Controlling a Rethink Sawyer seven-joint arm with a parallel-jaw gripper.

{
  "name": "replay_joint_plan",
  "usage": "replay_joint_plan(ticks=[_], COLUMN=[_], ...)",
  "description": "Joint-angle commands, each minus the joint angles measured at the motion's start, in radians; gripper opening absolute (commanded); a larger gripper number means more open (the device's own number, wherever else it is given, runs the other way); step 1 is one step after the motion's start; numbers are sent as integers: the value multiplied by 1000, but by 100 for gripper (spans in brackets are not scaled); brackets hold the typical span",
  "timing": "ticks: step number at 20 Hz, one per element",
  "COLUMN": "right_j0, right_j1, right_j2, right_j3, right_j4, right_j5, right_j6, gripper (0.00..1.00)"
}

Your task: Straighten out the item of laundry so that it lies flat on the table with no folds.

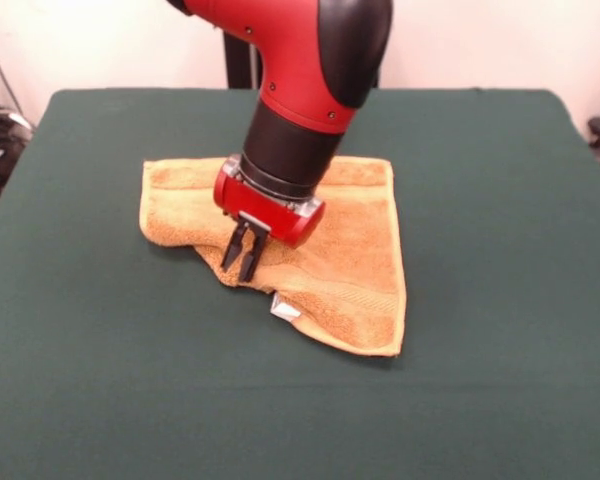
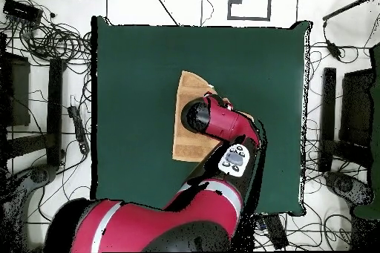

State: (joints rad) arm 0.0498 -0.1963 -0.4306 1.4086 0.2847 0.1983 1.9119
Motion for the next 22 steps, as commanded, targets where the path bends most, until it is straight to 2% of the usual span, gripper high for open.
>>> replay_joint_plan(ticks=[1,9,22], right_j0=[27,24,35], right_j1=[-26,-27,-39], right_j2=[34,42,19], right_j3=[26,28,4], right_j4=[65,68,78], right_j5=[98,107,197], right_j6=[236,237,239], gripper=[0,0,0])
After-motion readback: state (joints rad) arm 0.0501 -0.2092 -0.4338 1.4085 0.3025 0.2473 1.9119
